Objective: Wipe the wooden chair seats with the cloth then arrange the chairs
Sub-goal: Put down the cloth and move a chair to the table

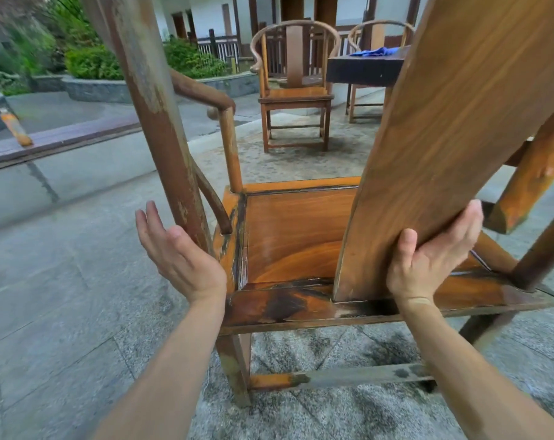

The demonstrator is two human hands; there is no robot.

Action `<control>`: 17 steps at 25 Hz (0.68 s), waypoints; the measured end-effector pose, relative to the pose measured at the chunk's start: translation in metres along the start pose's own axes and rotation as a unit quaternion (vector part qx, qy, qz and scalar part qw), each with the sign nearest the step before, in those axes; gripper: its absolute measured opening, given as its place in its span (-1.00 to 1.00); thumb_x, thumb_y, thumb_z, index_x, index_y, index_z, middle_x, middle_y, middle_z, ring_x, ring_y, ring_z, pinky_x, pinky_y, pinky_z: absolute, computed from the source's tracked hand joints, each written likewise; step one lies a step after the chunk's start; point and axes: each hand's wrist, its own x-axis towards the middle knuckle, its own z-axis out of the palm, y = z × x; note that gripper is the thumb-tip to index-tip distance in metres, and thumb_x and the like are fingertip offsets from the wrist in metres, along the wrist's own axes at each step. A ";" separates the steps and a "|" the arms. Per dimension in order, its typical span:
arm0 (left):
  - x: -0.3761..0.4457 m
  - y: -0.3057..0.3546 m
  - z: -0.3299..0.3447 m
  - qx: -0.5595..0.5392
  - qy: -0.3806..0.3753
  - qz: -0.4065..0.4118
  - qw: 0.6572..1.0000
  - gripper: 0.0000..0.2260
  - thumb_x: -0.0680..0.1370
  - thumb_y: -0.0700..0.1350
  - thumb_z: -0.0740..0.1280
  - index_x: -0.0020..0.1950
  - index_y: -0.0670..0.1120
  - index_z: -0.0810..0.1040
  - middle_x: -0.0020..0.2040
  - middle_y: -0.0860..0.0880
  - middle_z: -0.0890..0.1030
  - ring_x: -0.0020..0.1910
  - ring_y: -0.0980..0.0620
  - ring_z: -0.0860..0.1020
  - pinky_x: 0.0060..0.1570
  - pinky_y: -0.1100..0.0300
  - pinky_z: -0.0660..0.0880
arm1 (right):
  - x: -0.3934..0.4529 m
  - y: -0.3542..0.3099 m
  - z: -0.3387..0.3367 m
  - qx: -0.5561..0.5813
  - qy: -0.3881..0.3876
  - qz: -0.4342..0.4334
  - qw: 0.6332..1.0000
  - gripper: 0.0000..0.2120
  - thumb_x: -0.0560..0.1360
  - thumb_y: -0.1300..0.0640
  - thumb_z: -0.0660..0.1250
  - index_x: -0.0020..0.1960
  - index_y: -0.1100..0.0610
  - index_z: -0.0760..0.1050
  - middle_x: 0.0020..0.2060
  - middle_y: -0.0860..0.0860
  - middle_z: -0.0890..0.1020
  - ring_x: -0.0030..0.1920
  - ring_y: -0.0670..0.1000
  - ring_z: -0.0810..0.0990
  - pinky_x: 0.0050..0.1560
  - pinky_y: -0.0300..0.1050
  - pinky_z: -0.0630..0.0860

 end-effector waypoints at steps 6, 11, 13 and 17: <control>0.001 -0.007 0.000 -0.015 -0.020 0.010 1.000 -0.45 0.65 0.11 -0.11 0.55 -0.10 0.28 0.58 -0.11 0.24 0.58 0.08 0.15 0.55 0.11 0.07 | 0.000 0.001 0.007 -0.011 0.049 -0.015 0.999 -0.21 0.62 -0.31 -0.03 0.51 0.34 0.09 0.47 0.30 0.21 0.57 -0.06 0.10 0.52 -0.05 0.06; 0.012 -0.020 0.008 -0.025 -0.022 0.010 0.999 -0.49 0.66 0.10 -0.10 0.53 -0.03 0.31 0.57 -0.10 0.27 0.58 0.05 0.18 0.55 -0.07 0.12 | -0.004 -0.001 0.018 -0.018 0.073 -0.025 0.997 -0.21 0.62 -0.31 -0.01 0.50 0.36 0.12 0.46 0.30 0.23 0.56 0.01 0.16 0.51 -0.02 0.09; 0.023 -0.025 0.015 -0.040 -0.044 0.004 0.998 -0.58 0.65 0.15 -0.10 0.48 0.23 0.29 0.56 -0.07 0.29 0.57 0.04 0.20 0.53 -0.10 0.15 | -0.005 -0.003 0.027 -0.026 0.082 -0.023 0.996 -0.21 0.62 -0.30 0.00 0.50 0.37 0.14 0.45 0.31 0.26 0.53 0.12 0.22 0.51 0.00 0.11; 0.052 -0.043 0.036 -0.094 -0.106 -0.043 0.989 -0.67 0.59 0.28 -0.09 0.25 0.62 0.28 0.53 -0.02 0.35 0.54 0.02 0.26 0.50 -0.14 0.21 | -0.009 -0.006 0.053 -0.020 0.096 -0.022 0.995 -0.25 0.63 -0.28 0.04 0.50 0.34 0.15 0.46 0.20 0.29 0.51 0.01 0.24 0.48 0.02 0.16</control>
